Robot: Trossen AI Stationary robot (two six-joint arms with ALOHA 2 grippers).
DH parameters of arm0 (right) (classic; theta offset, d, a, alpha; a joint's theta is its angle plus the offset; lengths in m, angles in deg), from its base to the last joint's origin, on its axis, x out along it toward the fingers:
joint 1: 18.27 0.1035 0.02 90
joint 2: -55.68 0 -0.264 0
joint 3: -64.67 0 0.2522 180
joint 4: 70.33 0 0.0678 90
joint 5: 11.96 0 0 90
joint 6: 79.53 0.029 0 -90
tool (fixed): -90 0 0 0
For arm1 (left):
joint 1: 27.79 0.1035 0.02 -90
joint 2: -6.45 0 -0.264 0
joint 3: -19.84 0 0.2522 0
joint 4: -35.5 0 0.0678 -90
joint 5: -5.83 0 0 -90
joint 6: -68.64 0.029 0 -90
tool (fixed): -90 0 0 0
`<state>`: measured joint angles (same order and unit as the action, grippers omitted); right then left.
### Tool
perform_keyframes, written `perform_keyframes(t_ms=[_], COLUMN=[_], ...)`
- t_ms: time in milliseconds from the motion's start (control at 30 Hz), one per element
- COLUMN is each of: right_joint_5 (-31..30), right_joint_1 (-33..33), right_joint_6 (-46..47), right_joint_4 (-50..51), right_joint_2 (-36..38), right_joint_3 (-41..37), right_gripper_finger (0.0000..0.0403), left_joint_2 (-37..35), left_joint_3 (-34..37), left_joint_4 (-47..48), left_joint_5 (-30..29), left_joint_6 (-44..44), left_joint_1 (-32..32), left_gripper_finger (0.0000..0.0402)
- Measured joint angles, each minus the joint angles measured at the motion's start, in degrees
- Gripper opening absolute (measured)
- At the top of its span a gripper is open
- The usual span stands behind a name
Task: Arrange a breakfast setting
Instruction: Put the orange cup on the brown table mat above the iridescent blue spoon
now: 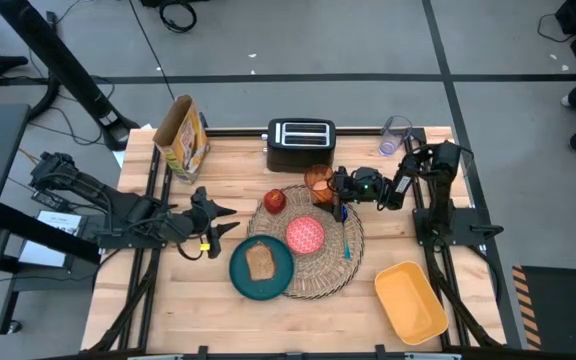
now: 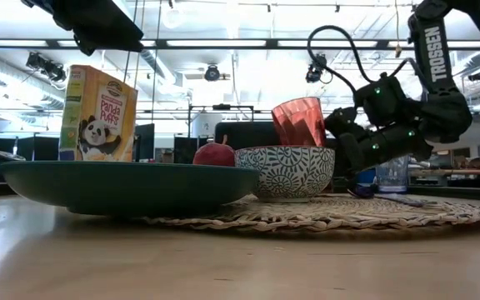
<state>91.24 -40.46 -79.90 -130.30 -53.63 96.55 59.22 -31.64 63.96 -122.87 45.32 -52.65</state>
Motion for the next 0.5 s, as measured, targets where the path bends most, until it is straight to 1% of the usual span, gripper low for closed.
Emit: perform_keyframes(t_ms=[267, 500], right_joint_5=[-0.2, -0.4], right_joint_1=[0.0, 0.3], right_joint_6=[-0.8, 0.4], right_joint_4=[1.2, 1.8], right_joint_2=[4.7, 8.3], right_joint_3=[-2.5, -5.0], right_gripper_finger=[0.0398, 0.0399], left_joint_2=[0.0, 0.0], left_joint_3=[0.0, 0.0], left_joint_4=[0.2, 0.3], left_joint_5=[0.0, 0.0], left_joint_6=[0.1, 0.1], left_joint_1=[0.0, 0.0], left_gripper_finger=[0.016, 0.016])
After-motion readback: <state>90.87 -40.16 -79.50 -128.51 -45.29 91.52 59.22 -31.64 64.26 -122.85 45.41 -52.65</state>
